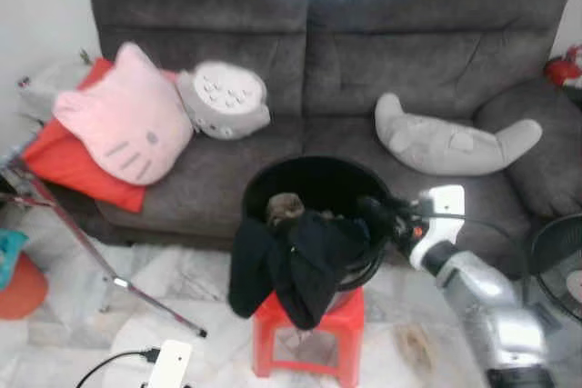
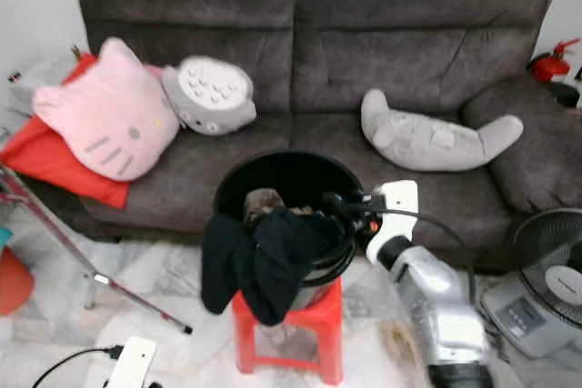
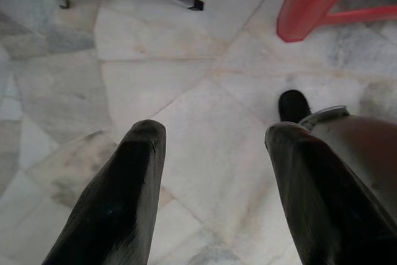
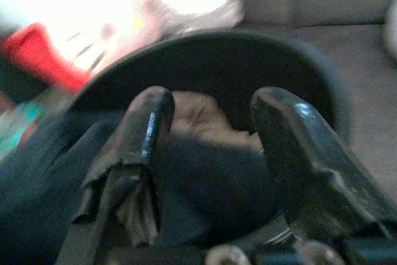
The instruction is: Hang hanger
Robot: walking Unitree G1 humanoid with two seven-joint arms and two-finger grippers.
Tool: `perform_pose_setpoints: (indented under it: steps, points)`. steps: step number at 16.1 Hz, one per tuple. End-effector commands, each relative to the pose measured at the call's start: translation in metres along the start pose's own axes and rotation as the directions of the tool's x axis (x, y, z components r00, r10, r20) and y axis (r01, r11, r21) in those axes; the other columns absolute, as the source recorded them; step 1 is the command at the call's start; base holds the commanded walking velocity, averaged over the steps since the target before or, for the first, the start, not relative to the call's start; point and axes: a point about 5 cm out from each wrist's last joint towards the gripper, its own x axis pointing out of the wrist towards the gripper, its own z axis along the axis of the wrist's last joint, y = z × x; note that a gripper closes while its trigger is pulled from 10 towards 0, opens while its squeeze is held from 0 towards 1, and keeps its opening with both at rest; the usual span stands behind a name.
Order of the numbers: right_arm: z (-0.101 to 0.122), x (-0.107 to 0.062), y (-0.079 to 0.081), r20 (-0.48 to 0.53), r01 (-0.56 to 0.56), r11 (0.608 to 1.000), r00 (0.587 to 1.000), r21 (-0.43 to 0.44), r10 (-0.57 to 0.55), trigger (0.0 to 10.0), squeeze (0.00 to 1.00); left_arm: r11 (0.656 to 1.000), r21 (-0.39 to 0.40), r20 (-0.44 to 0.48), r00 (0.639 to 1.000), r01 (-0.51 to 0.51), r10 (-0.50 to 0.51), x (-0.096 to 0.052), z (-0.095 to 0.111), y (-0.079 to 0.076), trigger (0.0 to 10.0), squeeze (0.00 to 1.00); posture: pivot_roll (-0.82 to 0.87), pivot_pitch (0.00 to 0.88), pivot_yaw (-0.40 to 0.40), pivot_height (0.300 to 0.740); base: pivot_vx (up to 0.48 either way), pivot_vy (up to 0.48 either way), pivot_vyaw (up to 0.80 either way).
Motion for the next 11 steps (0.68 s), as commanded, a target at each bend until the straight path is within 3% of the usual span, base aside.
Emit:
perform_pose_setpoints:
  steps: [1, 3, 5, 7, 9, 11]
  points:
    - [-0.003, -0.001, 0.004, -0.087, -0.091, 0.995, 0.992, -0.039, 0.088, 10.0, 0.00, 1.000, 0.003, -0.018, 1.000, -0.006, 0.006, 0.000, -0.003, 0.004, 10.0, 0.00, -0.10, 0.000, 0.062, 0.740, 0.000, 0.000, 0.00]
    - [-0.008, 0.000, 0.000, -0.132, -0.113, 0.992, 0.986, -0.062, 0.104, 10.0, 0.00, 1.000, 0.002, -0.016, 1.000, -0.007, 0.007, 0.000, -0.002, 0.004, 10.0, 0.00, -0.09, 0.000, 0.063, 0.740, 0.000, 0.000, 0.00]
    - [-0.008, 0.009, -0.010, -0.122, -0.055, 0.993, 0.990, 0.108, 0.068, 10.0, 0.00, 1.000, 0.002, -0.013, 1.000, -0.010, 0.010, 0.000, -0.001, 0.006, 10.0, 0.00, -0.09, 0.000, 0.071, 0.740, 0.000, 0.000, 0.00]
    - [-0.002, 0.013, -0.012, -0.081, -0.089, 0.968, 0.991, 0.235, 0.111, 10.0, 0.00, 1.000, 0.002, -0.011, 1.000, -0.014, 0.014, 0.000, 0.000, 0.008, 10.0, 0.00, -0.08, 0.000, 0.070, 0.740, 0.000, 0.000, 0.00]
    - [0.003, 0.018, -0.019, -0.035, -0.110, 0.937, 0.991, 0.331, 0.128, 10.0, 0.00, 1.000, 0.003, -0.009, 1.000, -0.020, 0.020, 0.000, 0.000, 0.010, 10.0, 0.00, -0.08, 0.000, 0.073, 0.740, 0.000, 0.000, 0.00]
    - [0.003, 0.023, -0.020, -0.029, -0.140, 0.917, 0.986, 0.374, 0.163, 10.0, 0.00, 1.000, 0.004, -0.005, 1.000, -0.023, 0.023, 0.000, 0.001, 0.012, 10.0, 0.00, -0.07, 0.000, 0.074, 0.740, 0.000, 0.000, 0.00]
